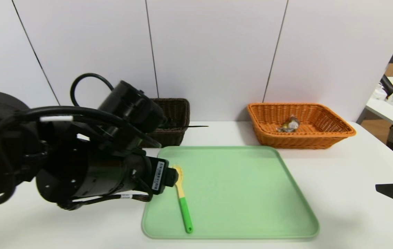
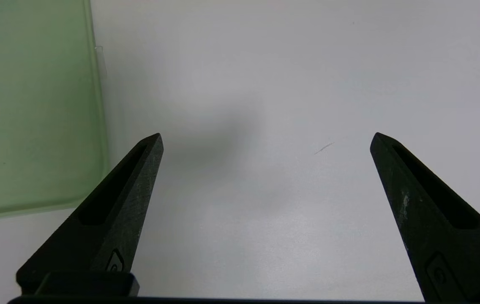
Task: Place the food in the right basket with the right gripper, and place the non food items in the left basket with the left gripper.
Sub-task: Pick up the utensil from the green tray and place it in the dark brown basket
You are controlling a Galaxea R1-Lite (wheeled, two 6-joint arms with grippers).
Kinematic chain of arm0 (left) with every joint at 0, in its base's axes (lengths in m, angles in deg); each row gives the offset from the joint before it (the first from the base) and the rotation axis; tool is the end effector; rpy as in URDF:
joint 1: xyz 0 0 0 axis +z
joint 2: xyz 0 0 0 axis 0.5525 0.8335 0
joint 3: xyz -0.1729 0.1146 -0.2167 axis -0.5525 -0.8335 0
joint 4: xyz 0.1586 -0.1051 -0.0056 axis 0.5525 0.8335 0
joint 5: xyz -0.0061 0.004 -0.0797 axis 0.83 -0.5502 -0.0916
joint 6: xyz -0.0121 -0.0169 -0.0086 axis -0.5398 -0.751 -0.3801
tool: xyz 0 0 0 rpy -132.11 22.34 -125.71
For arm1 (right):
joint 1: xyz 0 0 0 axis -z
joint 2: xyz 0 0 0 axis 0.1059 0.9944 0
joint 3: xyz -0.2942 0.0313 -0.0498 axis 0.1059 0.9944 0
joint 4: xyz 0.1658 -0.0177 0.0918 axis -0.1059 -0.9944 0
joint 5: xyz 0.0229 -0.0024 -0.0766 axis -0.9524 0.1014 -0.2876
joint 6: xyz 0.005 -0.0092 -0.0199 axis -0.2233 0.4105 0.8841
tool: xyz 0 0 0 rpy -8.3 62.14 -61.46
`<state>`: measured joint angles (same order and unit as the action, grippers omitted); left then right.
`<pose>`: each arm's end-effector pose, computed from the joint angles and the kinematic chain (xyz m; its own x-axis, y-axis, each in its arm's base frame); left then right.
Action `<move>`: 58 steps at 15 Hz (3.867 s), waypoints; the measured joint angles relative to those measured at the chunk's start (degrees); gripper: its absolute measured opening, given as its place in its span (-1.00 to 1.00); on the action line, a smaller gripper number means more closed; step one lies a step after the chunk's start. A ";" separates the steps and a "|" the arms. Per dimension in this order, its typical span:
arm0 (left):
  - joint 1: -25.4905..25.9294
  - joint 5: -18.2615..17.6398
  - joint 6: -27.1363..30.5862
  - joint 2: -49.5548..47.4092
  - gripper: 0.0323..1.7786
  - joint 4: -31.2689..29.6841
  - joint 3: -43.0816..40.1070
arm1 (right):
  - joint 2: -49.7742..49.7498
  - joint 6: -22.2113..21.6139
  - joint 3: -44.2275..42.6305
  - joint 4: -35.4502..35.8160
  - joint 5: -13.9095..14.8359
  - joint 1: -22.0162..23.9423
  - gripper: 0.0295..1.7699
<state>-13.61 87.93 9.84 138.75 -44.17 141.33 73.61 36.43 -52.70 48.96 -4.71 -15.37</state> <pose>0.1897 -0.1929 0.2270 0.6776 -0.2186 -0.7022 0.2464 0.9671 -0.0633 0.1281 0.0139 0.2240 0.7109 -0.1953 -0.6756 0.1484 0.9807 -0.1272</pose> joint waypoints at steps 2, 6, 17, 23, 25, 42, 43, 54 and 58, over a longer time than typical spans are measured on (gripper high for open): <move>-1.18 1.38 -1.88 3.83 0.90 2.60 3.64 | 0.00 0.01 0.16 0.00 -0.02 0.00 0.91; -1.66 1.49 -7.36 10.28 0.90 13.46 13.35 | -0.09 0.01 0.46 -0.02 -0.02 -0.21 0.91; -1.68 0.71 -15.56 21.31 0.90 16.02 21.81 | -1.22 -0.13 1.32 -0.02 0.00 -1.21 0.91; -1.50 -1.63 -19.75 24.50 0.90 18.42 24.37 | -1.30 -0.13 1.33 0.00 0.00 -1.89 0.91; -1.46 -3.28 -22.28 25.61 0.90 20.57 26.32 | -1.37 -0.13 1.33 0.00 -0.02 -1.93 0.91; 2.43 -5.85 -24.95 29.75 0.90 20.93 28.22 | -1.13 -0.16 1.23 0.11 0.00 -2.15 0.91; 2.50 -5.81 -24.89 29.82 0.90 20.93 28.23 | -1.11 -0.13 1.23 0.13 0.00 -2.34 0.91; 2.40 -5.61 -24.48 30.45 -0.94 22.05 29.18 | -1.19 -0.13 1.13 0.09 0.02 -2.63 0.91; 2.43 -5.61 -24.52 30.45 -0.94 22.22 29.20 | -1.24 -0.07 0.94 0.09 0.00 -2.76 0.91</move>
<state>-11.19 82.32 -14.68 169.21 -21.95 170.53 72.37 36.36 -51.76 49.04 -4.71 -18.12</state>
